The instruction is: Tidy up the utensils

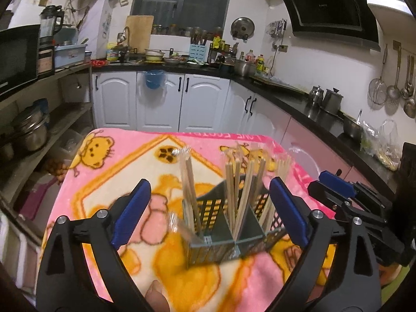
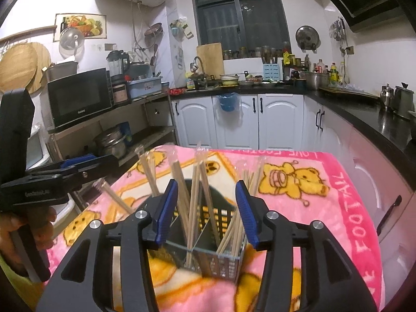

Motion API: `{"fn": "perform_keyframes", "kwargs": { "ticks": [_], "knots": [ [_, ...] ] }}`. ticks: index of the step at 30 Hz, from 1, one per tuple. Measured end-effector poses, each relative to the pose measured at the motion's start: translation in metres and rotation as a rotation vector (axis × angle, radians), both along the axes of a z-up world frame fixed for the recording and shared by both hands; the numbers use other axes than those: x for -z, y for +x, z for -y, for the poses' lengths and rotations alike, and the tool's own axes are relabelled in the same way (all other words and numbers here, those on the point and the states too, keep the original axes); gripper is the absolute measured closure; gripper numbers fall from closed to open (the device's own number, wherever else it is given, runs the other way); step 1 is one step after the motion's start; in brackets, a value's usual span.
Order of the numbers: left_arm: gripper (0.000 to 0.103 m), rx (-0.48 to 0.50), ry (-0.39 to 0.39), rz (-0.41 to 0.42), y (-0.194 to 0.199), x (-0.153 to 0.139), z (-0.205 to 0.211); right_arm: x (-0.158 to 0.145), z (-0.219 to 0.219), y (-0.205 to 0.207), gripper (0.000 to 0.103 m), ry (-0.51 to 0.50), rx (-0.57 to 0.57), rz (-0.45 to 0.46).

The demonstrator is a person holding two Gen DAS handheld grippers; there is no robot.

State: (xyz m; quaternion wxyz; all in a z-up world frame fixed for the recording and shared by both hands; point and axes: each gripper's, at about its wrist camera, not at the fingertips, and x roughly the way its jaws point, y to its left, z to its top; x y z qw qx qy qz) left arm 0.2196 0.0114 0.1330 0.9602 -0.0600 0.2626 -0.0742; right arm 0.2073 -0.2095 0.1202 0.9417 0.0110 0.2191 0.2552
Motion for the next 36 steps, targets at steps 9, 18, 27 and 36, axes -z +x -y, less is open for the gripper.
{"fn": "perform_keyframes", "kwargs": {
  "ticks": [9, 18, 27, 36],
  "knots": [
    [0.011, -0.014, 0.021, -0.013, -0.033, 0.017, 0.000, 0.014, 0.004, -0.036, 0.041, -0.026, -0.016, -0.013],
    [0.011, -0.013, 0.023, -0.062, -0.057, 0.043, 0.004, 0.039, 0.005, -0.066, 0.028, -0.068, -0.014, -0.053],
    [0.011, -0.024, 0.035, -0.112, -0.076, 0.077, 0.009, 0.072, 0.011, -0.079, 0.027, -0.102, 0.013, -0.107],
    [0.011, -0.058, 0.058, -0.081, -0.093, 0.104, 0.013, 0.092, 0.018, -0.093, 0.021, -0.107, 0.030, -0.116]
  ]
}}
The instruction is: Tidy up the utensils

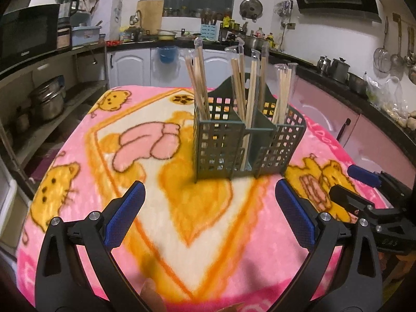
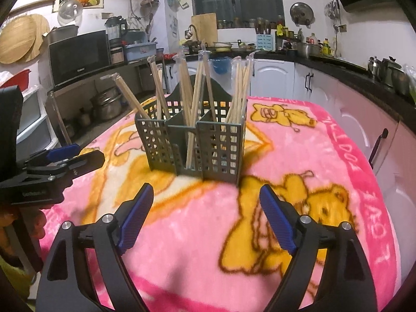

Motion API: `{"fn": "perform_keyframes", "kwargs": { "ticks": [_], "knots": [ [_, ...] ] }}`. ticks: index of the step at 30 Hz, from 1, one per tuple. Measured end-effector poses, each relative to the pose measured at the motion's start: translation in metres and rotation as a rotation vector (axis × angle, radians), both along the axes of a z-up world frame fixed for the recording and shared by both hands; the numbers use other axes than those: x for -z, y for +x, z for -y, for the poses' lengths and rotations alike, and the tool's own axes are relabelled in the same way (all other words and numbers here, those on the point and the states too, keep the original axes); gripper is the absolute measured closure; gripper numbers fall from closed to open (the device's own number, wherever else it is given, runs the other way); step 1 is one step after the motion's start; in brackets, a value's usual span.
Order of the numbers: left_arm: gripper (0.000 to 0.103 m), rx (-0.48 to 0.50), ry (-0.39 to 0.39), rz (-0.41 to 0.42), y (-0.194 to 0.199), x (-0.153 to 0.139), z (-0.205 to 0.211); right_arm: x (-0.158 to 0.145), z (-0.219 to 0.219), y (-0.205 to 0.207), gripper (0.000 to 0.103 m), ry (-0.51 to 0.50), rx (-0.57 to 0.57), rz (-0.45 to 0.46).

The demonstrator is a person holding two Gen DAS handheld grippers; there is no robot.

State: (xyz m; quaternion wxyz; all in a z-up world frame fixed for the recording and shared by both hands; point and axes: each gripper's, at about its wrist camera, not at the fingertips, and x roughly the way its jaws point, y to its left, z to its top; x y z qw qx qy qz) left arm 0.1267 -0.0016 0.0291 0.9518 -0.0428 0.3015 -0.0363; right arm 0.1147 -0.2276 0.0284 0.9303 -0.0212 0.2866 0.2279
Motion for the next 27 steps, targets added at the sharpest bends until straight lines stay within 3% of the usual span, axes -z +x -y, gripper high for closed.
{"fn": "perform_keyframes", "kwargs": {
  "ticks": [7, 11, 20, 27],
  "knots": [
    [0.011, -0.013, -0.015, 0.030, -0.012, 0.017, -0.002, 0.009, 0.006, -0.012, 0.013, 0.029, 0.013, 0.025],
    [0.011, -0.018, -0.013, 0.066, -0.018, 0.021, -0.001, 0.011, 0.010, -0.024, 0.007, 0.052, 0.046, 0.086],
    [0.011, -0.031, 0.026, 0.167, -0.029, 0.023, 0.004, 0.016, 0.017, -0.041, 0.007, 0.084, 0.094, 0.214],
    [0.011, -0.024, 0.035, 0.180, -0.031, 0.026, 0.004, 0.016, 0.021, -0.044, 0.007, 0.098, 0.130, 0.254]
  ]
}}
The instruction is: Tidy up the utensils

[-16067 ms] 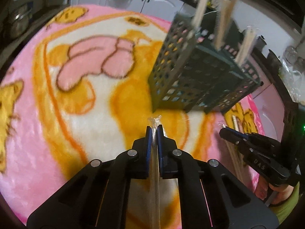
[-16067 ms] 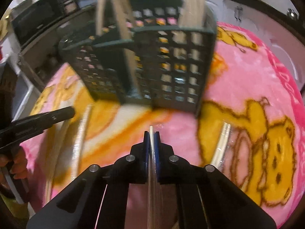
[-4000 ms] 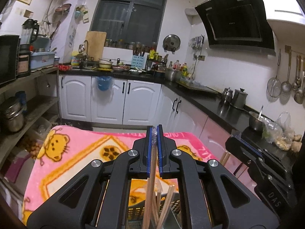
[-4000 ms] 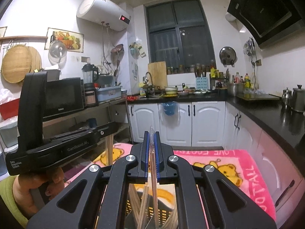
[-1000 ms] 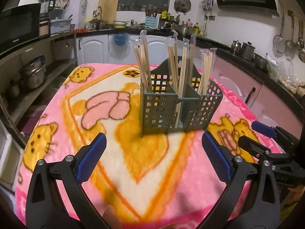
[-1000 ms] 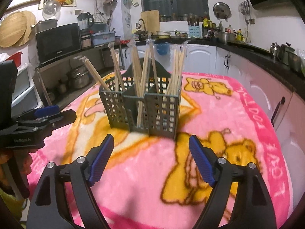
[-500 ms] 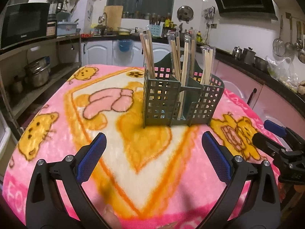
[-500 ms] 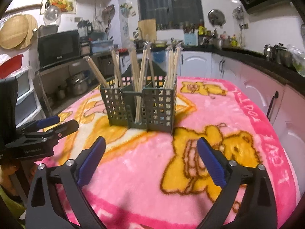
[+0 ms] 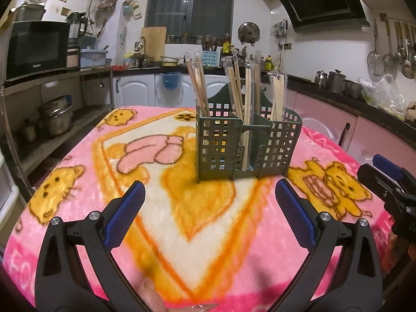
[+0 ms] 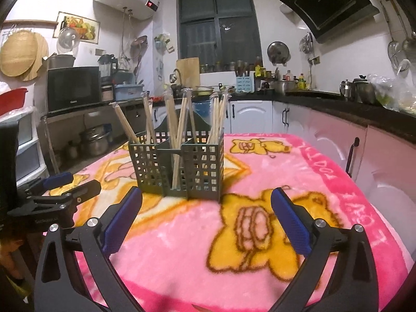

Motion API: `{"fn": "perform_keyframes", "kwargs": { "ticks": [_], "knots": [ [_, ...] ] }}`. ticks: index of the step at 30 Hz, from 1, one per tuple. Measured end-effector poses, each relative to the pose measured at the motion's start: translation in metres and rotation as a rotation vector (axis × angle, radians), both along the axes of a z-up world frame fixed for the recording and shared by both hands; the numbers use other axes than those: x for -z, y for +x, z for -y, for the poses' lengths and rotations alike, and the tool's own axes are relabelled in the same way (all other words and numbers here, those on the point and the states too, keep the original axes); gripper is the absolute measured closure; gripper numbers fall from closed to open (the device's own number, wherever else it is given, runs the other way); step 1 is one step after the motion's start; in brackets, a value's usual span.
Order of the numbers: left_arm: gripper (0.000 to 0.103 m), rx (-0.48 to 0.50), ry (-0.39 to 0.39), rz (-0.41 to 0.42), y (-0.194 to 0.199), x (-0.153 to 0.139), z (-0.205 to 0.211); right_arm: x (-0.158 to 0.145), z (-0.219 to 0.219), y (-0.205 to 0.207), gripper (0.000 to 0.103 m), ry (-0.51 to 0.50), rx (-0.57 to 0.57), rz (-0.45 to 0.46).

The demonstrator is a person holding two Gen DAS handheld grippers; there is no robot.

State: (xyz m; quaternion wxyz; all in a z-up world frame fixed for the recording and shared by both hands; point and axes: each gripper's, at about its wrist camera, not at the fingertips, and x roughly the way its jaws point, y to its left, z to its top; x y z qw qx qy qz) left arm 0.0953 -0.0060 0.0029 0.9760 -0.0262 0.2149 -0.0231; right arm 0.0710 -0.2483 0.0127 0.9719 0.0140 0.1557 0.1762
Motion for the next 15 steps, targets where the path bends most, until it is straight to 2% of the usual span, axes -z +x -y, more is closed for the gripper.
{"fn": "perform_keyframes", "kwargs": {
  "ticks": [15],
  "knots": [
    [0.011, 0.001, -0.011, 0.032, -0.008, 0.000, -0.002, -0.001, -0.003, -0.014, 0.007, -0.009, 0.012, 0.066]
  ]
}}
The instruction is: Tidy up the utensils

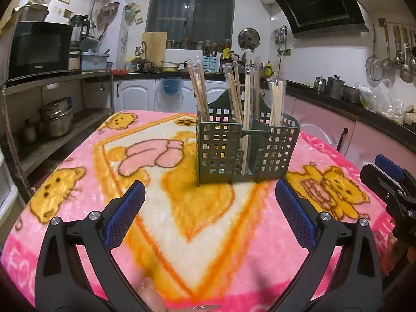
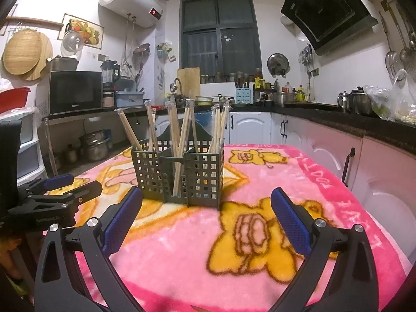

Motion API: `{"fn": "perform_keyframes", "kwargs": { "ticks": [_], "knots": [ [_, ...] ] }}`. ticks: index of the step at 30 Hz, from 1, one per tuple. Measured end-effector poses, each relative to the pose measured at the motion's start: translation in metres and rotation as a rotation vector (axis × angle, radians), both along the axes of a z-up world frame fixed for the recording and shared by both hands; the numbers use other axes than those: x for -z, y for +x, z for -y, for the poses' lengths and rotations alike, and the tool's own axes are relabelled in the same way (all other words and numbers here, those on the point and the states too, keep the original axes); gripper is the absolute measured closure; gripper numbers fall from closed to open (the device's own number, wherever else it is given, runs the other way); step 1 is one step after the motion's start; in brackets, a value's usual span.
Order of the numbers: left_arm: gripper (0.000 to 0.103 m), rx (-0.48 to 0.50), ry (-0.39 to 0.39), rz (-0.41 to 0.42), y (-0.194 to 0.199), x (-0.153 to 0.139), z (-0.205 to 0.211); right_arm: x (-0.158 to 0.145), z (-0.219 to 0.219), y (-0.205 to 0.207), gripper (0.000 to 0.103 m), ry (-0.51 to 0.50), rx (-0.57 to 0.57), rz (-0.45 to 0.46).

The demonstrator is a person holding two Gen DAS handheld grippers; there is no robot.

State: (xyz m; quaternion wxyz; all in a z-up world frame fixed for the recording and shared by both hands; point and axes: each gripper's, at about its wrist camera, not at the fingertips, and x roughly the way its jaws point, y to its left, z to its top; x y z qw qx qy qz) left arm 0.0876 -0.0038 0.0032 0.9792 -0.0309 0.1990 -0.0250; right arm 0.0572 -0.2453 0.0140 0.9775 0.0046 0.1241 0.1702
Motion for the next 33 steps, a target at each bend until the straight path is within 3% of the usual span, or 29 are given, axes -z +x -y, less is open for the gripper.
{"fn": "perform_keyframes", "kwargs": {
  "ticks": [33],
  "knots": [
    [0.011, -0.003, -0.009, 0.002, -0.0023, -0.0013, -0.0006, 0.0009, -0.0001, -0.0018, 0.007, -0.004, 0.010, -0.002]
  ]
}}
